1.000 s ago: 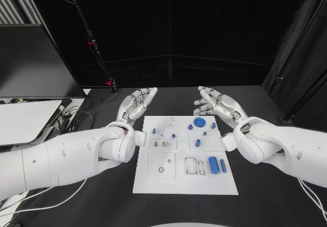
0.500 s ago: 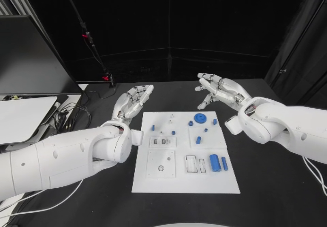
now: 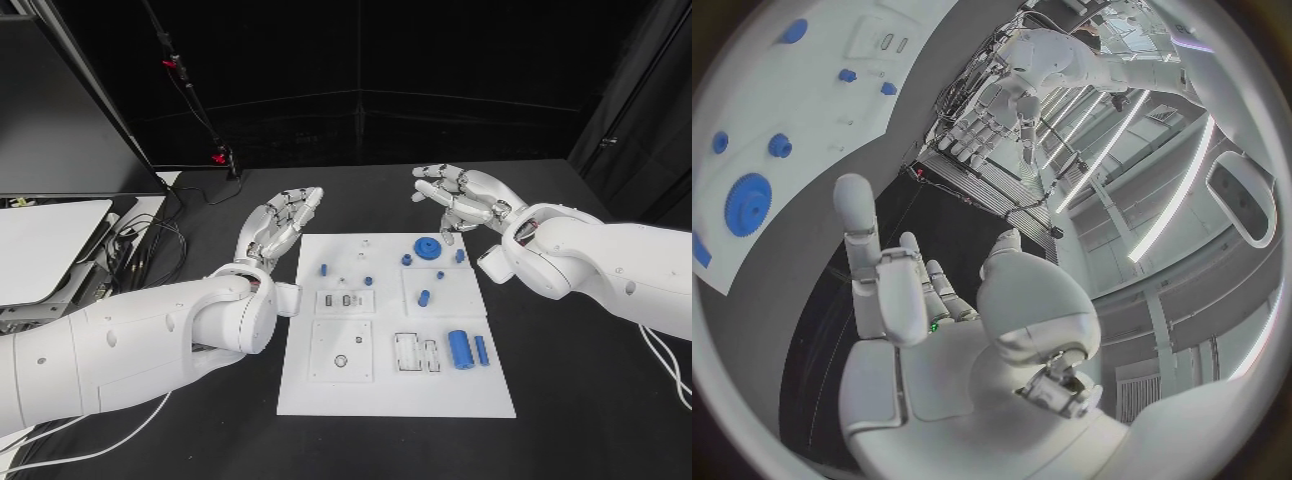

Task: Assemble the parts on the task board

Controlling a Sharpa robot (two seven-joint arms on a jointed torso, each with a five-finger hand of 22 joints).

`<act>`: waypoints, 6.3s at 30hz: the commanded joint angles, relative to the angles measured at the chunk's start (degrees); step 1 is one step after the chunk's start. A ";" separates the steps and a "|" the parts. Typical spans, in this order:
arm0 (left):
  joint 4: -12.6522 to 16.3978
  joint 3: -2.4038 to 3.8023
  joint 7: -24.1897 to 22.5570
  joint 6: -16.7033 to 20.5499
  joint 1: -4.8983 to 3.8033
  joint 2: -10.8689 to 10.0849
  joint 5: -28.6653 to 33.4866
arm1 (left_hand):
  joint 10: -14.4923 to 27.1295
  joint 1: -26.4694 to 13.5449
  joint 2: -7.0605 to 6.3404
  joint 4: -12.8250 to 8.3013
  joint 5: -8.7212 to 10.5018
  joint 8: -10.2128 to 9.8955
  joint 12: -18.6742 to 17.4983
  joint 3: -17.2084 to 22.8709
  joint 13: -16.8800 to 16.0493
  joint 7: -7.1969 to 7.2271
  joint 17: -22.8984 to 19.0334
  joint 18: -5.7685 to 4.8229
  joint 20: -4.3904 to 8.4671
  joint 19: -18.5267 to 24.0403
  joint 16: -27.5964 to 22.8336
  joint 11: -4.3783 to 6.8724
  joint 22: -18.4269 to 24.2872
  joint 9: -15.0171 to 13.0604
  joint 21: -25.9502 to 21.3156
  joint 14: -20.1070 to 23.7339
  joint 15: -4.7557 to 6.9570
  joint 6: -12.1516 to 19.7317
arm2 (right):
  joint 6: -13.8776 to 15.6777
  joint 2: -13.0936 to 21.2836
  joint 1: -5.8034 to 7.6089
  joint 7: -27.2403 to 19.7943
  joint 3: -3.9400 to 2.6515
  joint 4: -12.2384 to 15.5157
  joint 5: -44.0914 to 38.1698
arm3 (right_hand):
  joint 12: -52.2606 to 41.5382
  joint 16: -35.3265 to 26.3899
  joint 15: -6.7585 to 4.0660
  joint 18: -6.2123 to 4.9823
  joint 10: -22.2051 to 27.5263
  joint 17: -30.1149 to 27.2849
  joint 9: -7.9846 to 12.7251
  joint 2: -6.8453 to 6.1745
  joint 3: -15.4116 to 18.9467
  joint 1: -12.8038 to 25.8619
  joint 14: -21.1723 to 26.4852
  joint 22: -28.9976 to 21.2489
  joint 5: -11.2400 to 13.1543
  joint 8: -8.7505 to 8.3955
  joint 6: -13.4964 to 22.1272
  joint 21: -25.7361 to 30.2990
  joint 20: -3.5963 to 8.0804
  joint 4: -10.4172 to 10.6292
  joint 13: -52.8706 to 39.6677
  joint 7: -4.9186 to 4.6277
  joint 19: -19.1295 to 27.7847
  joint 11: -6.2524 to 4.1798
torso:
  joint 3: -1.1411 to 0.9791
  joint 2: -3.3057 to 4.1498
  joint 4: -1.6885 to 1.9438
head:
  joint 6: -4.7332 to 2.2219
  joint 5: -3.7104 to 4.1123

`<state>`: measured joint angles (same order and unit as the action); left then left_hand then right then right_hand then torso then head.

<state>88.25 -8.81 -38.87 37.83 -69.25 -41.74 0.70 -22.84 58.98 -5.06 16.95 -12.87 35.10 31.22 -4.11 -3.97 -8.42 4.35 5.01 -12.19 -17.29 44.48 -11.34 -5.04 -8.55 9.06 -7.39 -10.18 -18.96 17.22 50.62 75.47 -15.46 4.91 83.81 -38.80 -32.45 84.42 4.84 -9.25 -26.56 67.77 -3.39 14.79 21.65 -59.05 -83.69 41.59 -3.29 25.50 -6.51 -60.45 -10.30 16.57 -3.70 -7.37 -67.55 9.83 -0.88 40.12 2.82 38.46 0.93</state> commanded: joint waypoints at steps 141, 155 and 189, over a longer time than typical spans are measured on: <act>-2.72 0.07 -18.88 -2.62 -0.13 0.24 -2.58 | 0.13 1.13 3.85 -0.09 -0.66 1.14 1.46 1.11 0.14 -7.05 -0.52 1.19 -1.50 0.37 1.51 -1.56 -0.59 1.78 1.53 0.31 -1.39 -0.56 | 6.34 -13.75 -2.42 20.98 -0.46 -10.01 -58.99 | 25.26 3.10 -4.60 4.38 -41.04 11.79 -1.04 -8.23 -20.50 -41.15 -4.55 26.68 0.50 -13.63 -54.22 -18.36 4.60 -4.85 0.28 0.14 -9.47 -5.79 | 0.35 2.12 0.95 | 2.49 -2.06; -3.32 0.07 -18.72 -2.91 -0.12 0.90 -2.58 | 0.11 1.25 4.04 -0.09 -0.74 1.18 1.52 1.15 0.15 -7.09 -0.53 1.18 -1.52 0.39 1.57 -1.60 -0.62 1.86 1.60 0.30 -1.43 -0.57 | 6.67 -18.47 -2.35 18.41 -1.66 -17.05 -54.71 | 26.13 3.13 -4.53 4.42 -41.46 11.93 -0.91 -8.70 -20.82 -41.03 -4.58 26.90 0.49 -14.12 -54.37 -18.43 4.53 -4.45 0.27 -0.01 -9.58 -5.61 | 0.25 3.04 1.38 | 1.19 -2.17; -3.47 0.07 -18.27 -3.04 -0.12 0.75 -2.58 | 0.10 1.58 4.57 -0.11 -0.89 1.26 1.65 1.24 0.17 -7.22 -0.55 1.12 -1.59 0.46 1.69 -1.74 -0.68 2.07 1.74 0.28 -1.56 -0.59 | 4.09 -23.03 -2.40 16.96 -1.74 -22.03 -53.21 | 28.18 3.15 -4.06 4.43 -41.64 12.09 -0.57 -9.38 -21.97 -41.08 -4.59 26.99 0.47 -15.61 -54.06 -18.37 4.08 -3.66 0.28 -0.56 -9.55 -4.99 | 0.22 3.47 1.73 | 1.75 -2.26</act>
<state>84.74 -8.81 -38.88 35.37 -69.27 -41.02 -1.43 -22.81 60.49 -1.09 16.95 -13.54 35.98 32.61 -3.15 -3.84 -8.42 3.87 5.74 -13.41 -16.88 45.79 -12.58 -5.66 -6.54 10.61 -7.02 -11.33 -18.96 22.15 27.68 72.95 1.80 3.23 61.82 -92.22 -4.43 87.68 0.60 -5.30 -66.70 74.92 -3.97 6.02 0.08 -100.27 -83.94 68.54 -2.65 10.10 -60.52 -78.52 -5.84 12.87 -3.32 -7.39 -76.98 5.90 -0.66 43.57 4.47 40.12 -1.31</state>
